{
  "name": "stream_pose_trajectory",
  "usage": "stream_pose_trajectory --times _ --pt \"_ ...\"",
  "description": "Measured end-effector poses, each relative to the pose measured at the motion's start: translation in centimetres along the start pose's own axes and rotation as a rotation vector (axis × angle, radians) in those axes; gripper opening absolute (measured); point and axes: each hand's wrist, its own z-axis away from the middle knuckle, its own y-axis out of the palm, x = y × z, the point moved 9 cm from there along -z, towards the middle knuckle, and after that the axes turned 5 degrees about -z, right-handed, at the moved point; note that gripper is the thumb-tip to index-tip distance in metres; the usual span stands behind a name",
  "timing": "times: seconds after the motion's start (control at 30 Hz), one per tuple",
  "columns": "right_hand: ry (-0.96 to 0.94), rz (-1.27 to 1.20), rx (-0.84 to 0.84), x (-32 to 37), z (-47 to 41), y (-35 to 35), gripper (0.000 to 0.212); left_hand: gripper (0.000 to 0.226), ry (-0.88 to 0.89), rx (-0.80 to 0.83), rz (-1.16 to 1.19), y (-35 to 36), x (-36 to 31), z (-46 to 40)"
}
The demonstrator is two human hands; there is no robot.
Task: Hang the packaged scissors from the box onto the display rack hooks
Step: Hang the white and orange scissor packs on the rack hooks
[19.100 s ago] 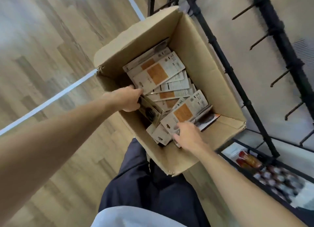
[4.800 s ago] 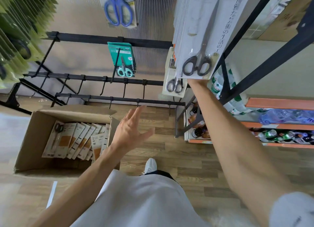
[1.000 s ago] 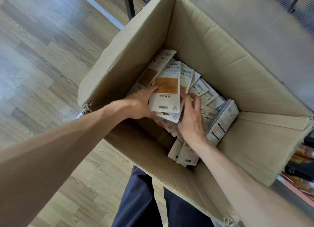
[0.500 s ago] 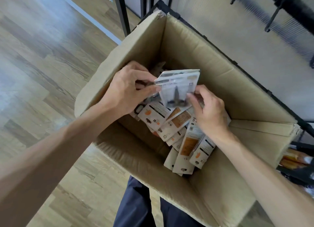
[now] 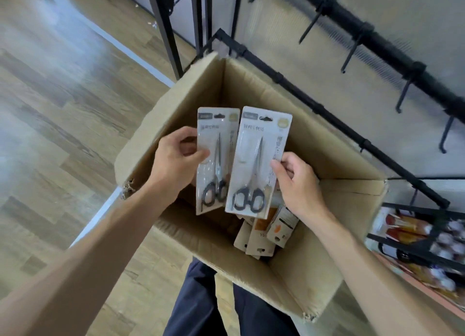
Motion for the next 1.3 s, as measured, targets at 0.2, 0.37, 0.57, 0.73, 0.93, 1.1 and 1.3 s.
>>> stream_pose_trajectory --times 0.2,0.37,0.57,0.73,0.93,1.1,1.3 --pt "0.047 0.037 -0.012 9.4 6.7 -5.1 0.019 0.019 0.039 -0.054 0.051 -5.5 -8.2 7.2" --pt "0.075 -0.015 -0.048 16.6 12.4 -8.5 0.017 0.017 0.091 -0.023 0.056 -6.8 -14.0 14.6" --pt "-0.007 -0.061 -0.092 18.1 17.7 -13.2 0.036 0.015 0.258 0.008 -0.023 -4.8 -20.7 19.8" --pt "-0.021 -0.032 -0.218 17.1 24.1 -20.2 0.022 0.021 0.390 0.097 -0.130 0.3 -23.9 23.3" --pt "-0.061 0.063 -0.368 11.2 34.4 -31.7 0.016 0.025 0.601 0.231 -0.273 13.1 -30.0 30.7" --pt "-0.134 0.018 -0.538 10.0 42.6 -43.2 0.046 0.026 0.771 0.322 -0.290 22.9 -36.5 36.8" --pt "-0.287 0.070 -0.748 16.8 47.6 -57.3 0.030 0.029 1.020 0.335 -0.270 27.5 -47.2 43.0"
